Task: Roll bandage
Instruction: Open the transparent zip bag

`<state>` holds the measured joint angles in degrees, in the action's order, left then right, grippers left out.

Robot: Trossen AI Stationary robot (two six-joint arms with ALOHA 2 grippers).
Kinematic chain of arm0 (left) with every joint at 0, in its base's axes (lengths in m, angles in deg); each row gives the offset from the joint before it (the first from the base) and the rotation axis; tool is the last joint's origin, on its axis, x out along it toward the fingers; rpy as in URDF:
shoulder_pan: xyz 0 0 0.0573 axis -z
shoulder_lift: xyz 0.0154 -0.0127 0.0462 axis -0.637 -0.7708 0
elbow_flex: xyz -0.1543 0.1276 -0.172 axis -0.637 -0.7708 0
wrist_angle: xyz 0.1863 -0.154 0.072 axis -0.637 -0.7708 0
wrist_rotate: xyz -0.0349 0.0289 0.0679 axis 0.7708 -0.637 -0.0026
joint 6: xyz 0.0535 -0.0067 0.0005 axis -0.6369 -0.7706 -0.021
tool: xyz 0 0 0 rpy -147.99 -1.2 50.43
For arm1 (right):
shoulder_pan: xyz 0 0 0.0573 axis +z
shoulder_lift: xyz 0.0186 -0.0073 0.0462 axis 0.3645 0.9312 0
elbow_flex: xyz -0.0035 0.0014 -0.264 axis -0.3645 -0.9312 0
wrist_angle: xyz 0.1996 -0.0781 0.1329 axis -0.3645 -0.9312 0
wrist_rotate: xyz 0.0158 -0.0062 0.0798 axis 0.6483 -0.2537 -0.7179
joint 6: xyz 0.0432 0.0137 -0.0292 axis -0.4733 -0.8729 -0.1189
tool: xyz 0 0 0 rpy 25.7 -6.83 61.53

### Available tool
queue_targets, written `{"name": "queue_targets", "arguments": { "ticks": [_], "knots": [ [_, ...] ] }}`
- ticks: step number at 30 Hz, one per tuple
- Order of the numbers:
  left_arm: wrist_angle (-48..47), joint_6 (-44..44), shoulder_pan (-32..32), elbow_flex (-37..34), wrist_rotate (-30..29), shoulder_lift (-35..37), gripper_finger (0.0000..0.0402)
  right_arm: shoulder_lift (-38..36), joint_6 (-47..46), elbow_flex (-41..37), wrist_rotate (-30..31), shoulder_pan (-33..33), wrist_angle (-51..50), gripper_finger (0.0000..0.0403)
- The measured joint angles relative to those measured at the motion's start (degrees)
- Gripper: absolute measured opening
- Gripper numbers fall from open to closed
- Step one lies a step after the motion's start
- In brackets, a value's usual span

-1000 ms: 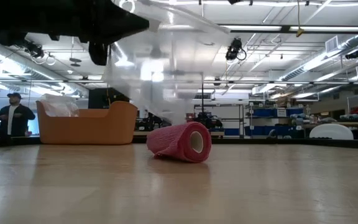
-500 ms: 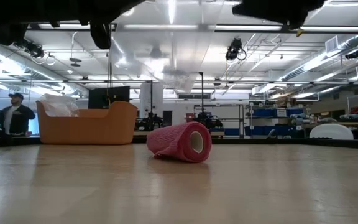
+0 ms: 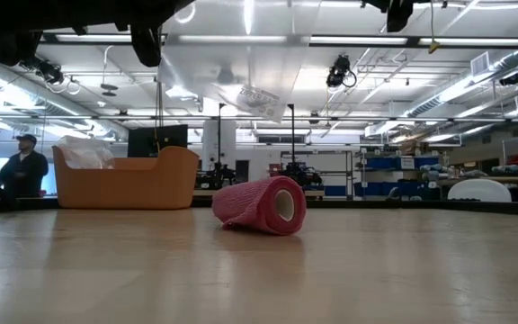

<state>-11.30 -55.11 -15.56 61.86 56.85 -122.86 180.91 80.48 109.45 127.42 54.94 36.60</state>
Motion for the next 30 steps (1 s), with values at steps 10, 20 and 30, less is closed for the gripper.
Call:
{"name": "queue_targets", "arguments": {
  "ticks": [10, 20, 30],
  "knots": [
    [-0.7, 0.0, 0.0, 0.0, 0.6, 0.0, 0.0021, 0.0, 3.9, 0.0, 2.3, -0.8, 1.1, 0.0004],
    [-4.8, -3.1, 0.1, 0.1, 0.7, 0.0, 0.0074, -2.8, 7.9, 0.0, 5.8, 1.7, 1.4, 0.0002],
    [-5.5, -8.8, 2.2, 0.1, 1.2, 5.0, 0.0096, -7.8, 5.2, 0.0, 8.9, 4.9, -7.6, 0.0001]
  ]
}}
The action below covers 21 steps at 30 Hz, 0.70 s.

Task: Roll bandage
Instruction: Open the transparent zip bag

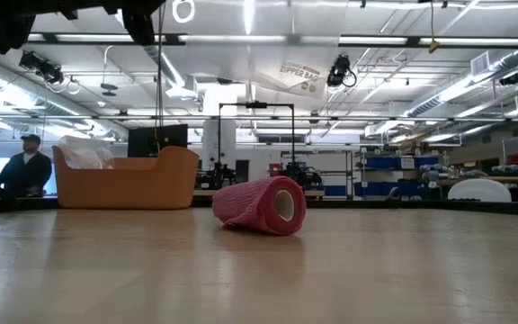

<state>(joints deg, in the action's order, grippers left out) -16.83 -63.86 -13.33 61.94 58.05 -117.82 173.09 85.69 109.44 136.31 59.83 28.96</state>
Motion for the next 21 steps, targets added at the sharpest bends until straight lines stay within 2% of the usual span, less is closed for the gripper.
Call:
{"name": "queue_targets", "arguments": {
  "ticks": [10, 17, 21],
  "knots": [
    [-8.5, -0.3, 0.0, 2.1, 3.1, 2.9, 0.0095, -2.4, -9.3, 0.0, -5.7, -0.6, -10.0, 0.0000],
    [-28.6, -0.9, -0.2, 10.0, 3.1, 3.0, 0.0095, -2.5, -10.4, 0.0, -6.4, -1.1, -10.9, 0.0000],
    [-33.3, -0.1, -0.3, 13.1, 2.3, 3.0, 0.0095, -2.5, -10.2, 0.0, -6.4, -1.1, -11.3, 0.0000]
  ]
}}
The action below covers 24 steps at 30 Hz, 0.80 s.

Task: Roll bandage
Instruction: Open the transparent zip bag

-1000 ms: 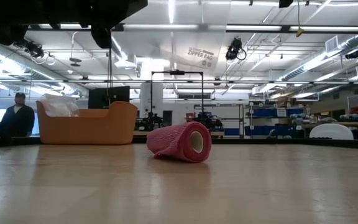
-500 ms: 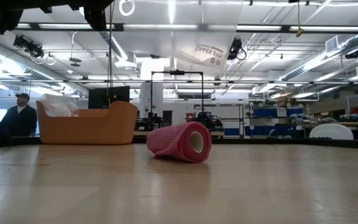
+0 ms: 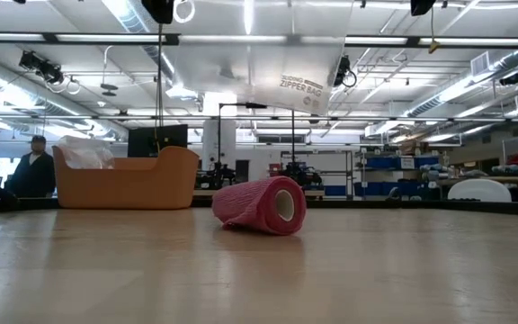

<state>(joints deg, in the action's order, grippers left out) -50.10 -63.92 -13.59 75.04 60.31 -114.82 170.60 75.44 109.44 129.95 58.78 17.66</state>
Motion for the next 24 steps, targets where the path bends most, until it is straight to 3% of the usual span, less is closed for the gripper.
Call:
{"name": "queue_targets", "arguments": {
  "ticks": [16, 24],
  "knots": [
    [-11.3, 0.3, 2.1, 2.2, -2.1, 4.1, 0.0090, 0.0, 0.1, 0.0, 0.0, 0.0, -0.3, 0.0000],
    [-11.9, 0.2, 2.2, 2.2, -2.3, 4.1, 0.0030, 0.0, 0.1, 0.0, 0.0, 0.0, -0.4, 0.0000]
  ]
}}
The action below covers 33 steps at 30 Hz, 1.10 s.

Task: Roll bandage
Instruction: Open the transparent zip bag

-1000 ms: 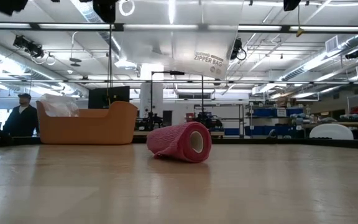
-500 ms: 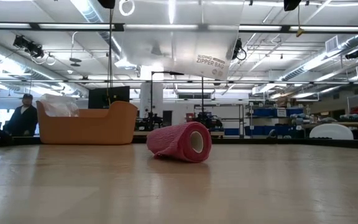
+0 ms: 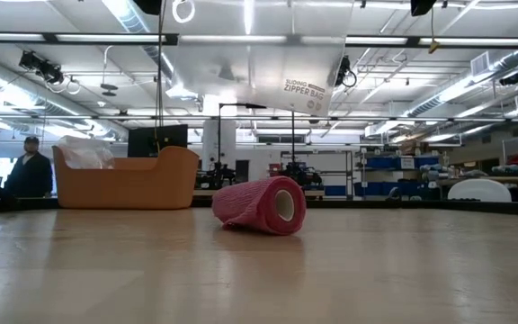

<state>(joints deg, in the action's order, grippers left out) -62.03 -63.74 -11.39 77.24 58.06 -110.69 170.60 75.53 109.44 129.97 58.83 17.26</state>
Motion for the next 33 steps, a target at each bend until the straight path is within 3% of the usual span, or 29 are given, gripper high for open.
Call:
{"name": "queue_targets", "arguments": {
  "ticks": [2, 8, 17, 26, 33],
  "knots": [
    [-0.2, 0.0, 0.0, 0.0, 0.6, 0.0, 0.0010, 0.0, 0.0, 0.0, 0.0, 0.2, -0.2, 0.0000],
    [0.1, 0.8, -0.2, 0.0, 1.3, -0.3, 0.0006, 0.0, -0.5, 0.0, -1.0, -0.1, -0.2, 0.0000],
    [3.8, 1.1, -1.2, 0.0, 1.5, -3.5, 0.0003, 0.0, -3.1, 0.8, -9.9, -5.7, -1.4, 0.0000],
    [10.6, 0.9, -3.1, 0.0, 4.7, -7.4, 0.0002, 0.0, -5.1, 7.8, -20.5, -12.9, -12.6, 0.0000],
    [14.3, -0.2, -4.2, 0.0, 6.3, -8.9, 0.0001, 0.0, -6.1, 9.4, -27.3, -15.9, -13.9, 0.0000]
  ]
}}
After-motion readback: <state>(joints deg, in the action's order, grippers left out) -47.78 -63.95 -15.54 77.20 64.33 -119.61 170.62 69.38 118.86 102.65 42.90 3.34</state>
